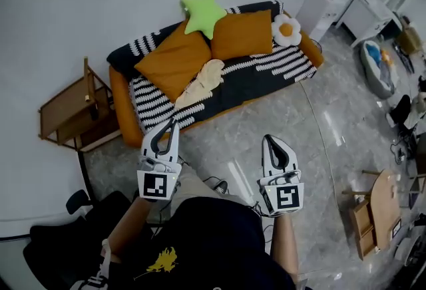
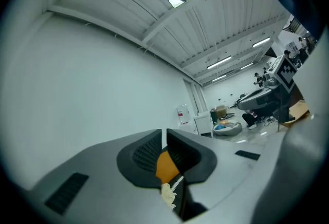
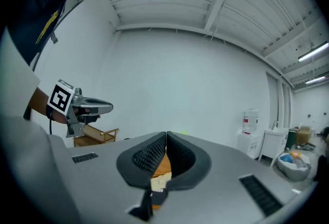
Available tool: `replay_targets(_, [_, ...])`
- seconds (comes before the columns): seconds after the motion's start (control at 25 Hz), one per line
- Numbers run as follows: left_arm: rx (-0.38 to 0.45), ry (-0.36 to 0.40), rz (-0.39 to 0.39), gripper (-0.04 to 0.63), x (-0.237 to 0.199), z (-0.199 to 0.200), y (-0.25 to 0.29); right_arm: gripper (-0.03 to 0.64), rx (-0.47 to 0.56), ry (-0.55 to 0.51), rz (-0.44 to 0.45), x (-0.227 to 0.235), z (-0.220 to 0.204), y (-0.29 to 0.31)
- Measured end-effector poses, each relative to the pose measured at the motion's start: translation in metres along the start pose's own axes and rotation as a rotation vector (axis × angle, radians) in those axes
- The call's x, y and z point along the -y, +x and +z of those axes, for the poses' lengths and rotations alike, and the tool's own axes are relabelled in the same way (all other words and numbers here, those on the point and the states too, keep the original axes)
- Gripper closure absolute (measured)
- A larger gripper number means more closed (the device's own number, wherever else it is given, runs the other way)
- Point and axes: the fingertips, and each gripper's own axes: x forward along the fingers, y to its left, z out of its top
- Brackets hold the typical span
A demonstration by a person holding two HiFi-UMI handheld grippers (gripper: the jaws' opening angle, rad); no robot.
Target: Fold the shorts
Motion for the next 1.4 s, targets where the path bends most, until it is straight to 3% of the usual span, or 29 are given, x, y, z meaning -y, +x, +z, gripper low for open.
replay_targets(0.08, [-0.001, -0.008, 0.021, 0.455, 0.002, 0.001, 0.001, 0.533, 0.001, -0.004, -0.035, 0.01, 0.001, -0.01])
replay_targets(0.16, [-0.003, -0.013, 0.025, 0.381, 0.005, 0.001, 0.004, 0.494, -0.005, 0.001, -0.06, 0.02, 0.001, -0.018])
replay_targets(0.24, [0.008, -0.008, 0.02, 0.303, 0.012, 0.002, 0.006, 0.406, -0.014, 0.013, -0.077, 0.027, -0.003, -0.027])
replay_targets(0.32, [0.011, 0.01, -0.008, 0.206, 0.022, 0.0, 0.008, 0.275, -0.026, 0.045, -0.091, 0.034, -0.008, -0.035])
replay_targets(0.4, [-0.02, 0.029, -0.08, 0.077, 0.037, -0.008, 0.013, 0.022, -0.044, 0.077, -0.123, 0.044, -0.016, -0.043])
replay_targets(0.44, [-0.054, 0.039, -0.119, 0.009, 0.043, -0.014, 0.015, 0.017, -0.05, 0.081, -0.148, 0.049, -0.019, -0.046])
replay_targets(0.52, [-0.141, 0.069, -0.173, 0.009, 0.048, -0.025, 0.015, 0.015, -0.068, 0.075, -0.187, 0.057, -0.024, -0.052])
replay_targets(0.6, [-0.17, 0.078, -0.181, 0.008, 0.046, -0.028, 0.014, 0.015, -0.079, 0.072, -0.194, 0.059, -0.027, -0.053])
replay_targets(0.72, [-0.113, 0.027, -0.152, 0.009, 0.037, -0.02, 0.017, 0.015, -0.087, 0.052, -0.179, 0.058, -0.024, -0.049])
replay_targets(0.92, [-0.062, 0.048, -0.148, 0.012, 0.036, -0.01, 0.02, 0.017, -0.06, 0.038, -0.121, 0.057, -0.014, -0.038])
replay_targets(1.2, [-0.076, 0.072, -0.14, 0.012, 0.031, -0.021, 0.022, 0.018, -0.08, 0.008, -0.065, 0.049, -0.023, -0.019])
replay_targets(1.4, [-0.055, 0.056, -0.055, 0.012, 0.014, -0.021, 0.029, 0.018, -0.101, 0.012, -0.048, 0.051, -0.032, -0.001])
